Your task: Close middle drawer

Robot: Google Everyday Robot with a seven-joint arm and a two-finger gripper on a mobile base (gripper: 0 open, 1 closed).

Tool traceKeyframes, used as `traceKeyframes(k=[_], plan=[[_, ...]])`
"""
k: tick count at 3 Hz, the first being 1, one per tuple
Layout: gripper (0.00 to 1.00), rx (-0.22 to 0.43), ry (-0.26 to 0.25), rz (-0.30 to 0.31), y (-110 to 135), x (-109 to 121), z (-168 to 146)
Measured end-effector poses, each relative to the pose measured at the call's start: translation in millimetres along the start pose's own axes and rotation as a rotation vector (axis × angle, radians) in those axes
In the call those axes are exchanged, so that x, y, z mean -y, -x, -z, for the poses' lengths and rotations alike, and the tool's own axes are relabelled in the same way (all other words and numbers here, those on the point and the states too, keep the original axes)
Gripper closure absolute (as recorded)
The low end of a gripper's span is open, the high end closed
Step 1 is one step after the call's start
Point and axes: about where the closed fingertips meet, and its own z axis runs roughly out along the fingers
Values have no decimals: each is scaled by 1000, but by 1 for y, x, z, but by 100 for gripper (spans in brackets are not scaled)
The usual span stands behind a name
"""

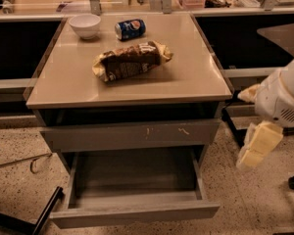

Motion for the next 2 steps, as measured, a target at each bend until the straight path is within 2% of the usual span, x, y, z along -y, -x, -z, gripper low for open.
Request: traceKeyframes(k=[1, 2], plan=[[0, 24, 13, -7, -3, -1, -15], [0, 24, 13, -7, -3, -1, -15]])
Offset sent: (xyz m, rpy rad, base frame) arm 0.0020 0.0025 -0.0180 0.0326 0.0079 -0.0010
